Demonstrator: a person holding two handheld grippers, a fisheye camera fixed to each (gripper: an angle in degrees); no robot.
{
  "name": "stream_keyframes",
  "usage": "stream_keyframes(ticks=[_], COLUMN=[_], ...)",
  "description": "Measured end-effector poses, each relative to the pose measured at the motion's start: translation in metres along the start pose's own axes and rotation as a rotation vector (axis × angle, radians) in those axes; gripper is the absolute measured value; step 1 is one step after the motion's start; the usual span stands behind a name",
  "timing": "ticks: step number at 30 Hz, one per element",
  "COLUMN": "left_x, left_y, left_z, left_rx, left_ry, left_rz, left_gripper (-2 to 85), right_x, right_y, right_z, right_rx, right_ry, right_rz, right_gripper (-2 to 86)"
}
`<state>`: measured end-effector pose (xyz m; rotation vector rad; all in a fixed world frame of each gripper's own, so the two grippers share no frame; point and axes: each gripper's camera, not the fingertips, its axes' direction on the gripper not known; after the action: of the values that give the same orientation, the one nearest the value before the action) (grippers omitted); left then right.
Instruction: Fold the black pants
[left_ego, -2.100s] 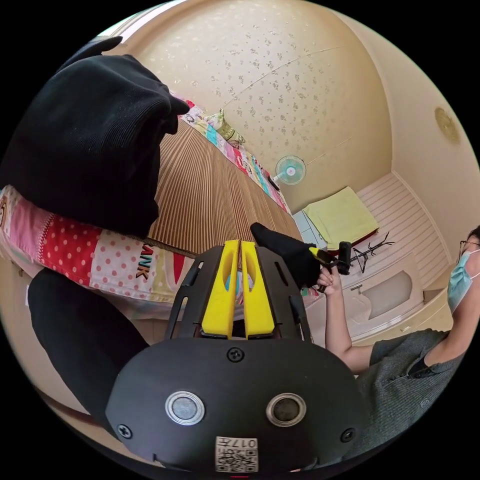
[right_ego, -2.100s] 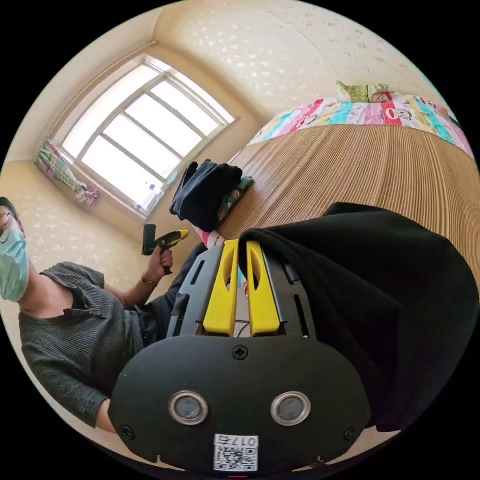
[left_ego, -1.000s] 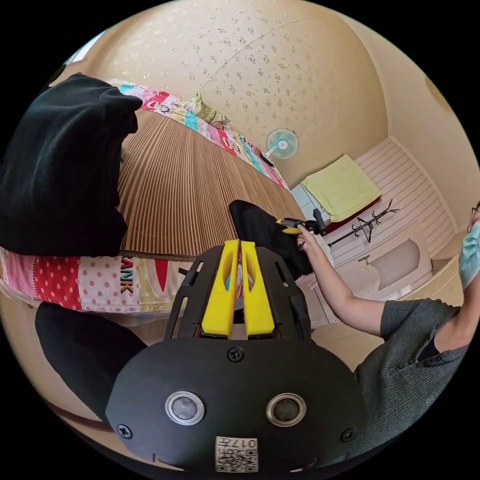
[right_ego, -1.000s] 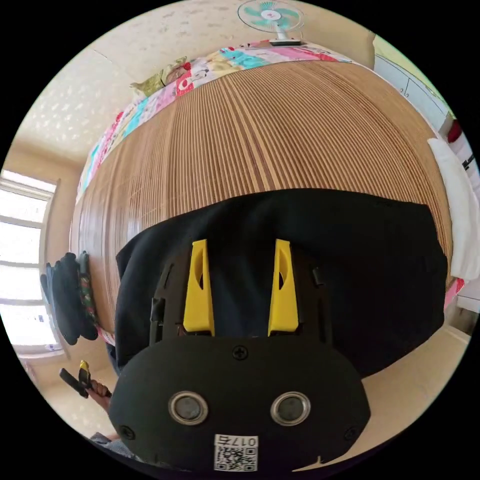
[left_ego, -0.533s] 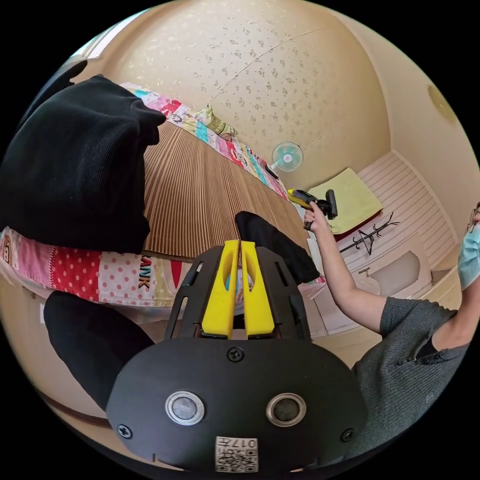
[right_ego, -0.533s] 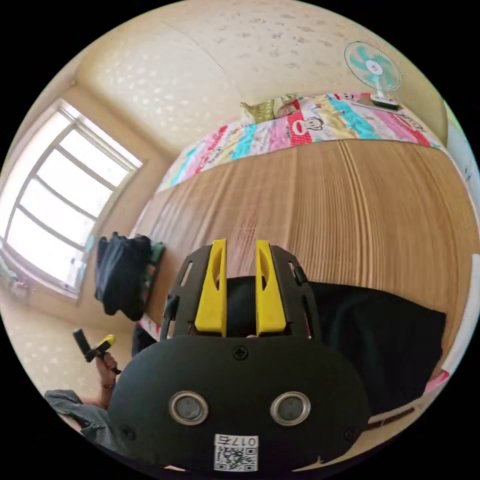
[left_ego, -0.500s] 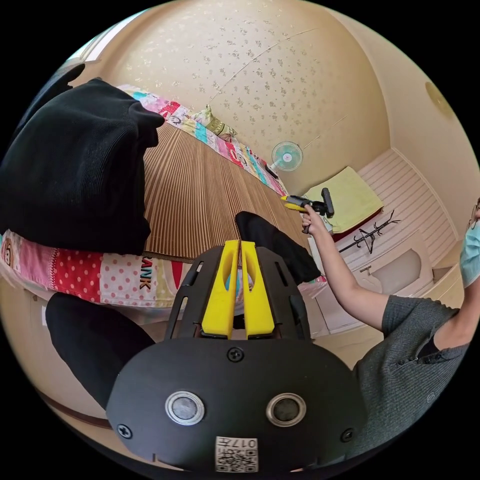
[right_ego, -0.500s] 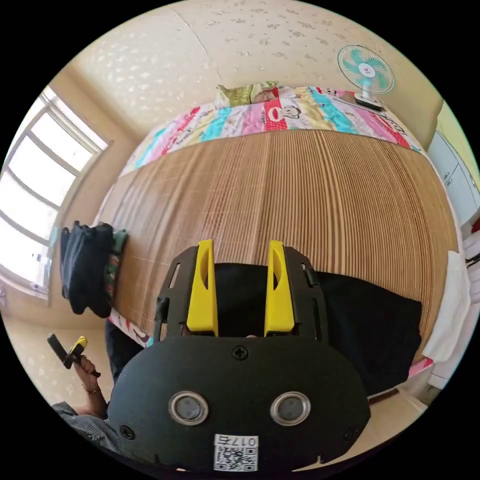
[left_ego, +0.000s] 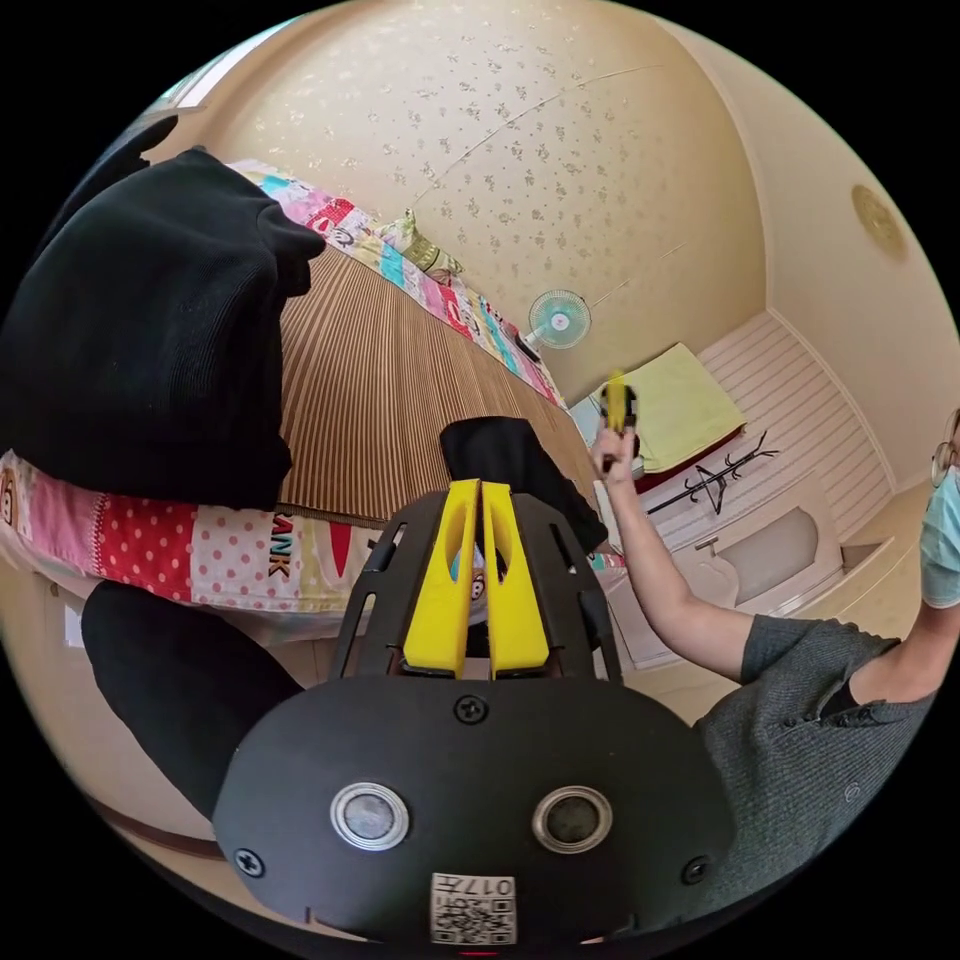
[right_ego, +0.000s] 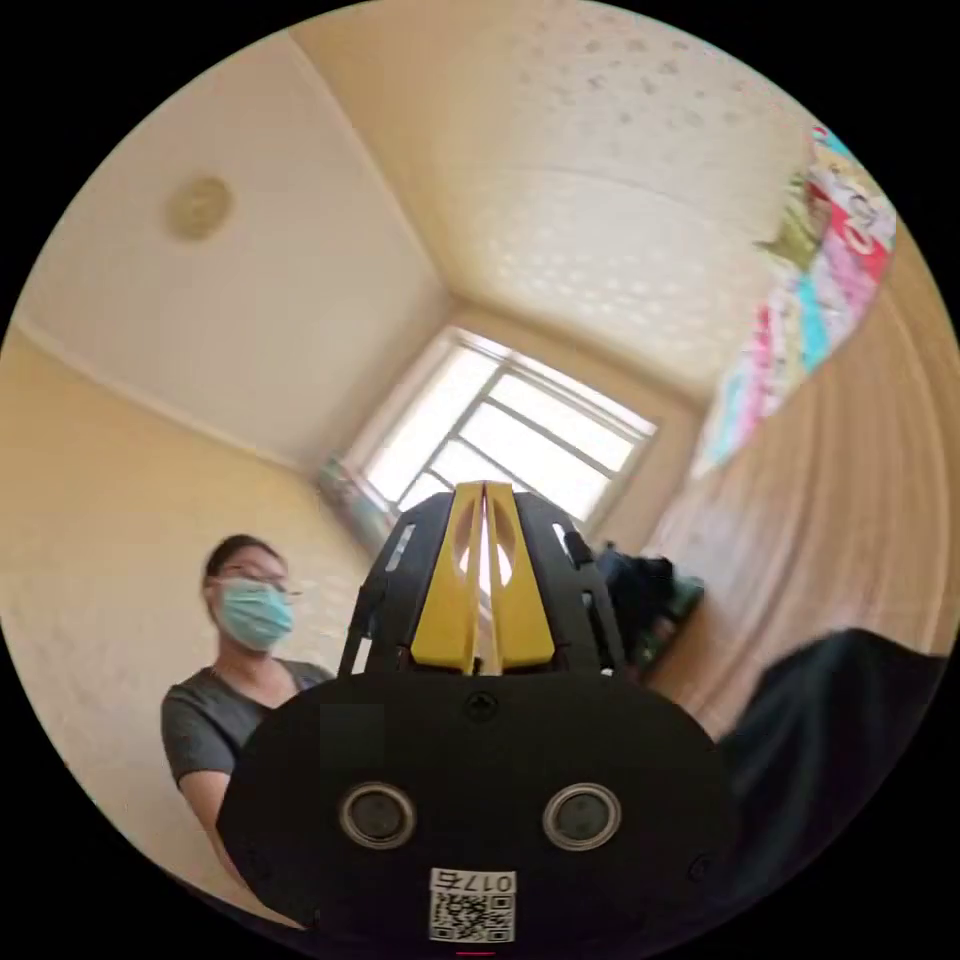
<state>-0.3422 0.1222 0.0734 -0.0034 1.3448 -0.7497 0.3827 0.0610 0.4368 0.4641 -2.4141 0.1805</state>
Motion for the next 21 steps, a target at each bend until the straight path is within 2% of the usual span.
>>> stream_keyframes(ticks=[1,2,3,4,5,6,7,8,10,12,14,15,16,18,19,21], left_x=[-0.001,-0.001,-0.002,-0.002,-0.003,-0.004,-0.005,-0.008,-0.013,-0.02,-0.022,-0.021,-0.02,-0.019,-0.021,-0.034], left_y=[-0.001,-0.003,-0.003,-0.002,-0.001,0.001,0.001,0.003,0.004,0.003,-0.002,-0.006,-0.007,-0.009,-0.009,-0.002], left_z=[-0.002,-0.008,-0.013,-0.015,-0.017,-0.017,-0.016,-0.014,-0.01,-0.01,-0.019,-0.031,-0.038,-0.068,-0.075,-0.1], left_rx=[0.002,0.015,0.035,0.043,0.054,0.051,0.045,0.03,0.01,0.002,0.016,0.036,0.047,0.092,0.103,0.144], left_ry=[0.002,0.008,0.012,0.014,0.016,0.021,0.023,0.031,0.051,0.08,0.099,0.1,0.093,0.03,0.013,-0.023], left_rz=[-0.005,-0.01,-0.012,-0.014,-0.019,-0.025,-0.029,-0.038,-0.053,-0.081,-0.091,-0.082,-0.073,-0.046,-0.047,-0.078], left_gripper=[-1.0,-1.0,-1.0,-1.0,-1.0,-1.0,-1.0,-1.0,-1.0,-1.0,-1.0,-1.0,-1.0,-1.0,-1.0,-1.0], right_x=[-0.029,-0.06,-0.073,-0.084,-0.071,-0.056,-0.018,0.024,0.081,0.126,0.182,0.197,0.222,0.232,0.234,0.235], right_y=[-0.01,-0.02,-0.023,-0.021,-0.016,-0.012,-0.005,0.004,0.023,0.045,0.071,0.076,0.084,0.074,0.059,0.033], right_z=[0.018,0.04,0.053,0.075,0.086,0.087,0.078,0.057,0.02,-0.01,-0.046,-0.055,-0.072,-0.072,-0.067,-0.057], right_rx=[-0.009,-0.121,-0.191,-0.322,-0.418,-0.472,-0.569,-0.642,-0.693,-0.695,-0.761,-0.796,-0.835,-0.819,-0.784,-0.765], right_ry=[0.071,0.336,0.505,0.877,1.259,1.424,1.686,1.809,1.738,1.685,1.957,1.978,1.951,1.952,1.926,1.858], right_rz=[-0.004,-0.042,-0.085,-0.166,-0.173,-0.157,-0.068,0.06,0.254,0.348,0.368,0.388,0.462,0.44,0.444,0.435], right_gripper=[0.9,1.2,1.3,1.7,2.4,2.9,5.3,9.3,16.4,17.5,17.2,16.9,15.5,10.1,3.9,2.0])
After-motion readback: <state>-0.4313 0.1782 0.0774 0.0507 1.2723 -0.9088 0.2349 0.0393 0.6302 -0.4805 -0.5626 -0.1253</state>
